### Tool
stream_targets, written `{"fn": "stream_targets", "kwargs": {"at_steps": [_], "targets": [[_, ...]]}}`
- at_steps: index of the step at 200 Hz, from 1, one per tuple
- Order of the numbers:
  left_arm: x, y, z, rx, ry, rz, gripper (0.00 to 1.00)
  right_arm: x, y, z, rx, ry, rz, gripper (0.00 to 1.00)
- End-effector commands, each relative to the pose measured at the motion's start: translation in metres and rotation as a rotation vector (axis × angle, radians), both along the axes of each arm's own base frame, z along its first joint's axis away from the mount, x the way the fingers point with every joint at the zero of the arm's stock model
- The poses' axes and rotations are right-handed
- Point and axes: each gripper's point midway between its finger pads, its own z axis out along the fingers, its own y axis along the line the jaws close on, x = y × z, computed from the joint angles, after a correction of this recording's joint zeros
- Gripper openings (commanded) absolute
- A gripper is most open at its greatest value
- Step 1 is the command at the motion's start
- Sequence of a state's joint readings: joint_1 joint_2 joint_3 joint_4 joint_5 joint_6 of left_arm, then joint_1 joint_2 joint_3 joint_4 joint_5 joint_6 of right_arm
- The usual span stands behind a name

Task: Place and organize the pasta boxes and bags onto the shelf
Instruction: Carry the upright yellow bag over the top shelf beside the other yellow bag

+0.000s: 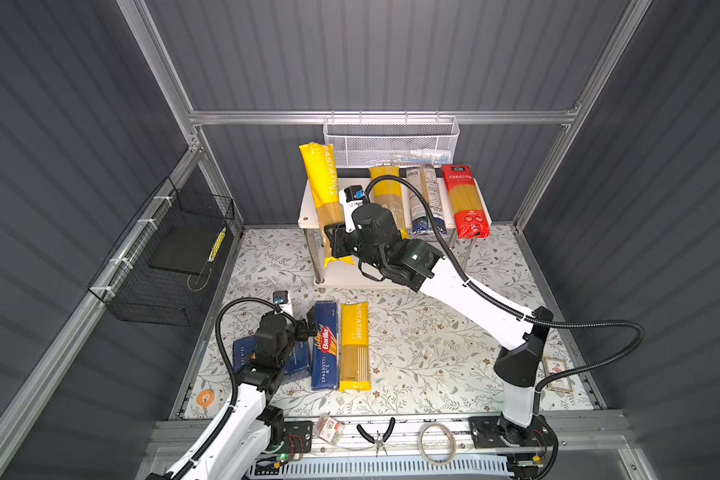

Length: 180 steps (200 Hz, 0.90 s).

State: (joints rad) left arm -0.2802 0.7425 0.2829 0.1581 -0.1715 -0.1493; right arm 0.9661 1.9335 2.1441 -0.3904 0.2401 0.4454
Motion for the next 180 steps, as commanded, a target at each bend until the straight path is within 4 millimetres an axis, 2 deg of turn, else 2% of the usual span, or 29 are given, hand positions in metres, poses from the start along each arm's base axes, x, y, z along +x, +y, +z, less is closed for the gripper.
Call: {"fn": "stream_targets", "kwargs": {"at_steps": [1,33,76,130,180], "targets": [[0.002,-0.003,0.009,-0.004,-0.026,-0.016,0.99,0.009,-0.021,0.088,0.210,-0.160,-0.057,0.21],[0.002,-0.003,0.009,-0.003,-0.024,-0.018,0.99,0.021,-0.028,0.092,0.230,-0.173,-0.086,0.21],[0.003,-0.004,0.008,-0.002,-0.019,-0.022,0.99,0.042,-0.031,0.076,0.239,-0.124,-0.107,0.22],[0.003,-0.005,0.008,-0.001,-0.017,-0.025,0.99,0.055,-0.035,0.076,0.252,-0.124,-0.140,0.22],[0.003,-0.004,0.008,-0.001,-0.019,-0.021,0.99,0.070,-0.040,0.062,0.251,-0.091,-0.179,0.25]]}}
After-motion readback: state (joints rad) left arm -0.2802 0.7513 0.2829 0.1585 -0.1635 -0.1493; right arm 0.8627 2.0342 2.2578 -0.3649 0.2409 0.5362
